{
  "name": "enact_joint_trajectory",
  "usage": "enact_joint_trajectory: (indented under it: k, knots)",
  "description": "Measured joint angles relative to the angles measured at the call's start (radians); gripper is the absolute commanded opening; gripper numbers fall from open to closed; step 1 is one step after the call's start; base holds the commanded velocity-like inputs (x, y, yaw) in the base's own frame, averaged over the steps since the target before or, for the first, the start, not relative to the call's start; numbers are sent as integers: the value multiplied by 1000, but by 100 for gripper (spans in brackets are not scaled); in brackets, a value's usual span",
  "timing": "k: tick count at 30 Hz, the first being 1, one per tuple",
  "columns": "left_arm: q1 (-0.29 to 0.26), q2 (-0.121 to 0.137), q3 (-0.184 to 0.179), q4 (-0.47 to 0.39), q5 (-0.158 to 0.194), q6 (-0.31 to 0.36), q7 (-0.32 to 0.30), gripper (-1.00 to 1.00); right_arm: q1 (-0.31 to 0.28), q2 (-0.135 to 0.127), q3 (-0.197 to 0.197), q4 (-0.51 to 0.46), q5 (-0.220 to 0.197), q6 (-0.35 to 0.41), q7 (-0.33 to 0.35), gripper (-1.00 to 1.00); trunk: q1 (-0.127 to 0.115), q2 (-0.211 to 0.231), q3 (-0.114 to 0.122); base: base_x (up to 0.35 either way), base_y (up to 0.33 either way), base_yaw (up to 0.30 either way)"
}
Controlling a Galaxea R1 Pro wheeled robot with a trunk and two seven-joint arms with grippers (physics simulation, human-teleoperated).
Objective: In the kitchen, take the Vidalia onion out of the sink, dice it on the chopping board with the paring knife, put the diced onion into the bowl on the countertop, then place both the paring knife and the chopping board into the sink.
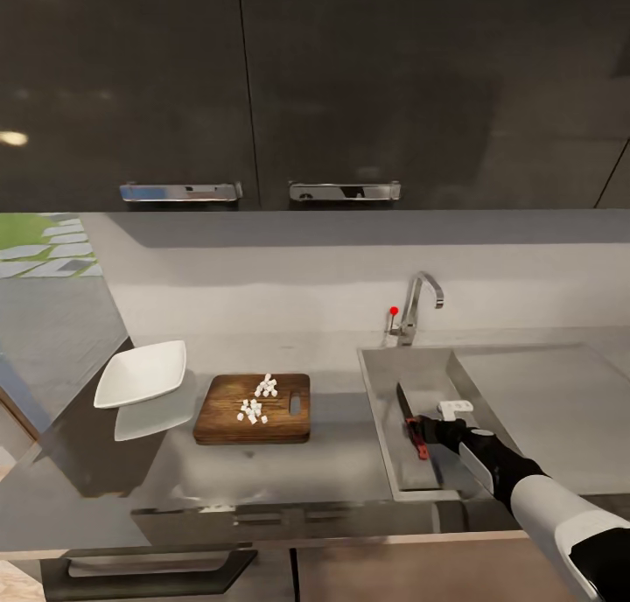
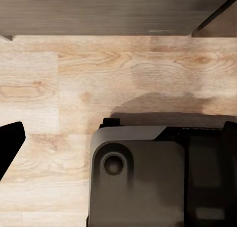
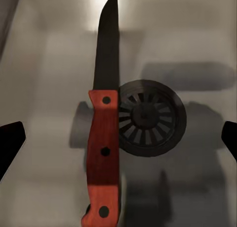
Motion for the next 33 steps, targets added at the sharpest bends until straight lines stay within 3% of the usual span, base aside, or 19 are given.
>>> enact_joint_trajectory:
  k: [6,8,11,16,21,24,29,33]
  knots:
    - [0,0,0,1,0,0,0,100,0,-9,-3,-61,-2,18,4,100,0,0,0,0,0,0]
    - [0,0,0,0,0,0,0,100,0,-17,-3,-148,-1,81,4,100,0,0,0,0,0,0]
    - [0,0,0,1,0,0,0,100,0,-52,-2,-323,-3,195,5,100,0,0,0,0,0,0]
    - [1,0,0,1,0,0,0,100,0,-81,-1,-435,-3,236,3,100,0,0,0,0,0,0]
    - [0,0,0,1,0,0,0,100,0,-85,-4,-458,0,233,-17,100,0,0,0,0,0,0]
    - [0,0,0,2,0,0,0,100,0,-86,-5,-491,0,219,-119,100,0,0,0,0,0,0]
    - [1,0,0,2,0,0,0,100,5,-86,-5,-501,-1,88,-166,100,0,0,0,0,0,0]
    - [1,0,0,2,-1,0,0,100,32,-87,-5,-502,-2,44,-168,100,0,0,0,0,0,0]
